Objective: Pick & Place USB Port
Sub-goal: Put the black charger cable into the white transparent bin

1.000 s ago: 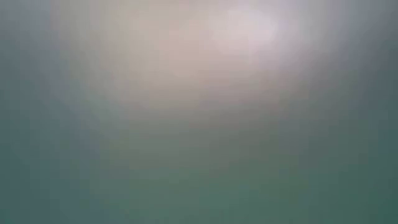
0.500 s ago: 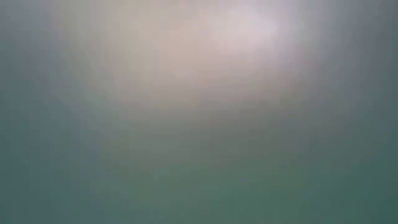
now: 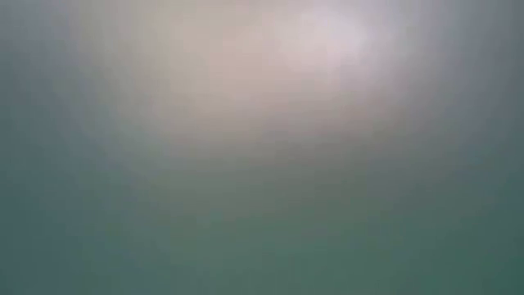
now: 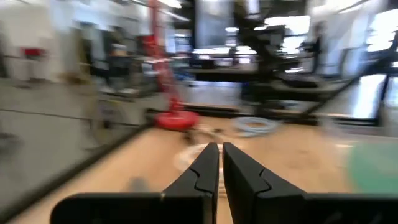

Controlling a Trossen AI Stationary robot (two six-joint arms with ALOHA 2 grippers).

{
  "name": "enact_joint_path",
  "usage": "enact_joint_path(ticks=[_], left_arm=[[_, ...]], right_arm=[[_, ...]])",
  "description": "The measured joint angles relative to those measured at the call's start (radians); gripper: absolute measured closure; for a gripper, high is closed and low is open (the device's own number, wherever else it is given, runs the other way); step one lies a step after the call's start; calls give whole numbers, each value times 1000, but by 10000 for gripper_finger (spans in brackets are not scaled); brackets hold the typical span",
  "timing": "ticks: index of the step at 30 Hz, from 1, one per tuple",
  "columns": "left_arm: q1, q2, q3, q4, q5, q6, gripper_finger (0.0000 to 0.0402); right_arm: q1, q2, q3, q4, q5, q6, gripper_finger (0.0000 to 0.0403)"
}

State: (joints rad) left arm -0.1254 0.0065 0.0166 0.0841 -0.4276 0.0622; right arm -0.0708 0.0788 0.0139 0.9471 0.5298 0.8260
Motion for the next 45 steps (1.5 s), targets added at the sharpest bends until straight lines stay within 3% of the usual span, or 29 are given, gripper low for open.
enact_joint_path(ticks=[10, 13, 15, 17, 20, 24, 27, 30, 32, 37, 42, 45], left_arm=[[55, 0, 0, 618, -402, 366, 378], [68, 0, 0, 858, -435, 201, 378], [81, 0, 0, 958, -521, 83, 378], [88, 0, 0, 1004, -568, -103, 378], [88, 0, 7, 989, -550, -317, 378], [88, 0, 43, 808, -474, -395, 378], [88, 10, 128, 511, -430, -584, 378], [97, 72, 270, 207, -319, -656, 378], [105, 142, 381, 57, -268, -645, 378], [129, 340, 664, -239, -135, -453, 378], [176, 519, 892, -637, -77, -482, 378], [209, 607, 958, -763, -59, -551, 378]], right_arm=[[0, 2, 1, -29, 66, -186, 403], [0, 2, 1, -32, 117, -194, 403], [0, 2, 1, -31, 151, -202, 403], [0, 2, 1, -32, 182, -211, 403], [0, 2, 1, -45, 205, -217, 403], [0, 2, 1, -134, 173, -192, 399], [0, 17, 5, -206, 115, -146, 388], [0, 53, 35, -254, 63, -145, 370], [0, 90, 69, -276, 40, -180, 353], [0, 192, 224, -381, -13, -286, 295], [0, 306, 413, -719, -109, -281, 243], [-1, 375, 531, -961, -170, -257, 228]])
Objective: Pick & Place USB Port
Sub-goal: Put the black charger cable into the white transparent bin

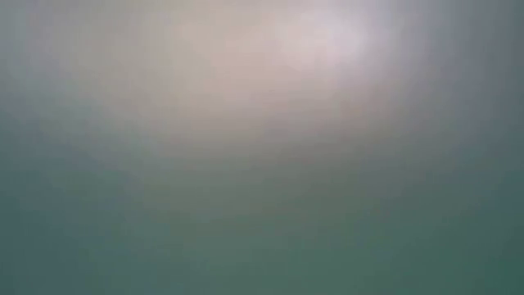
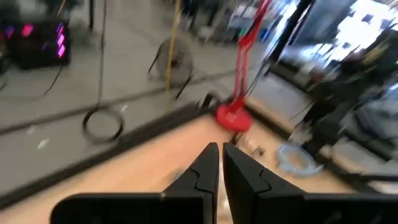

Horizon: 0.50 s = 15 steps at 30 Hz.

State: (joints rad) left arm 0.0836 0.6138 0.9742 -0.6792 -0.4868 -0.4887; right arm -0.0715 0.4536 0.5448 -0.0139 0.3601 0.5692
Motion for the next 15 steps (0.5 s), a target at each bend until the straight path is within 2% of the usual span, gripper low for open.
enact_joint_path(ticks=[4, 9, 15], left_arm=[[31, 69, 18, 22, 32, 74, 378], [78, 143, 18, 25, 86, 71, 378], [174, 228, 18, -64, 250, 51, 378]], right_arm=[[0, 92, 118, -199, -43, 17, 223], [0, 187, 191, -278, -77, 12, 227], [-5, 287, 218, -424, -142, 24, 233]])
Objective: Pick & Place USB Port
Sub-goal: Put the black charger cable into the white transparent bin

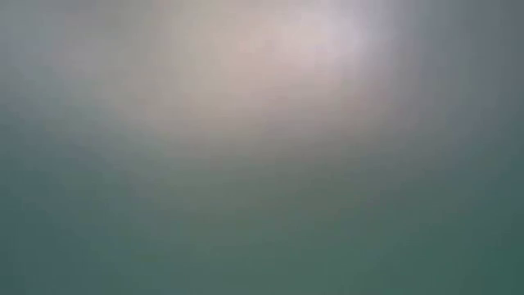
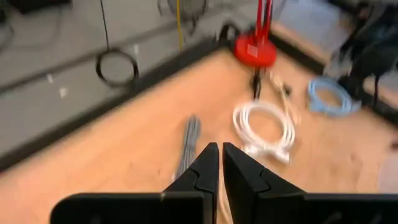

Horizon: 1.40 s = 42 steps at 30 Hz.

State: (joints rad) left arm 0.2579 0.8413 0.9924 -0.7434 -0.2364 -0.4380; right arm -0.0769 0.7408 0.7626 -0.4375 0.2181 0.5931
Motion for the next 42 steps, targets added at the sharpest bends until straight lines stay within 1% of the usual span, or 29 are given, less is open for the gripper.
enact_joint_path(ticks=[2, 5, 7, 11, 13, 15, 18, 22, 25, 27, 30, 32, 37, 39, 42], left_arm=[[31, 32, 0, -11, 57, 13, 378], [75, 71, 0, -10, 133, 21, 378], [96, 96, 0, -10, 162, 25, 378], [132, 151, 0, -5, 176, 93, 378], [157, 193, 0, -4, 217, 128, 378], [173, 238, 0, -6, 272, 153, 378], [175, 296, 0, -3, 337, 177, 378], [164, 339, 0, 20, 396, 193, 378], [155, 345, 0, 34, 425, 192, 378], [151, 342, 0, 46, 433, 180, 378], [141, 339, 0, 69, 446, 165, 378], [133, 335, 0, 65, 448, 163, 378], [114, 335, 0, 68, 450, 164, 378], [114, 335, 0, 66, 446, 160, 378], [123, 335, 0, 65, 370, 108, 378]], right_arm=[[-12, 39, 1, -49, -47, 9, 233], [-38, 100, 1, -74, -124, 11, 234], [-56, 137, 1, -66, -171, 5, 234], [-85, 210, 1, -26, -221, -31, 234], [-95, 245, 1, 6, -246, -57, 234], [-104, 274, 1, 35, -262, -88, 234], [-122, 316, 1, 29, -271, -157, 234], [-142, 359, 1, -38, -268, -306, 234], [-141, 379, 12, -89, -270, -364, 234], [-139, 394, 41, -147, -269, -356, 234], [-143, 427, 94, -244, -263, -293, 234], [-145, 448, 128, -286, -277, -293, 234], [-124, 496, 247, -317, -349, -520, 234], [-118, 525, 302, -350, -350, -559, 234], [-111, 576, 377, -421, -346, -563, 234]])
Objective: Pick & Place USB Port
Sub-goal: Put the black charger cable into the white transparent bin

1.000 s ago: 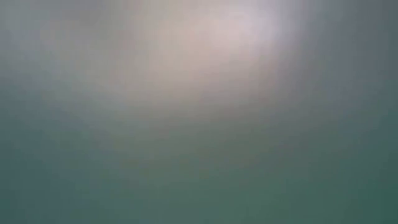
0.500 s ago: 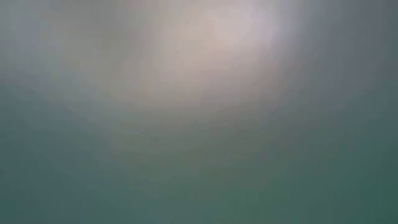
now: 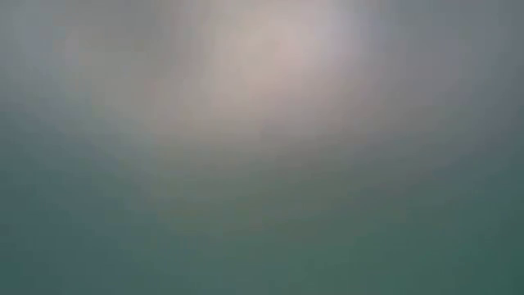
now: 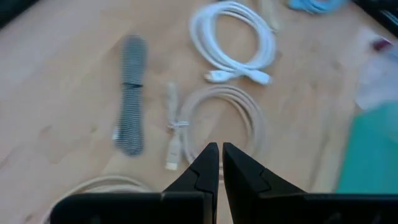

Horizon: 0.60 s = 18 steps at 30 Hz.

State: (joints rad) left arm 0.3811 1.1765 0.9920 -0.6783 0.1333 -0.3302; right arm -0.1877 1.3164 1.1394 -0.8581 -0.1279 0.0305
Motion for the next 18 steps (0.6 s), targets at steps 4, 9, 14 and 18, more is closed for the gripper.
enact_joint_path(ticks=[4, 9, 14, 18], left_arm=[[2, 57, 0, 30, -86, 5, 378], [1, 200, 25, 19, -84, 160, 378], [-19, 361, 97, -52, -164, 288, 378], [-38, 441, 154, -67, -229, 332, 378]], right_arm=[[14, 31, 24, 29, -1, 37, 234], [12, 36, 24, 82, 1, 121, 234], [13, 28, 24, 74, -1, 167, 234], [13, 26, 23, 77, -1, 194, 234]])
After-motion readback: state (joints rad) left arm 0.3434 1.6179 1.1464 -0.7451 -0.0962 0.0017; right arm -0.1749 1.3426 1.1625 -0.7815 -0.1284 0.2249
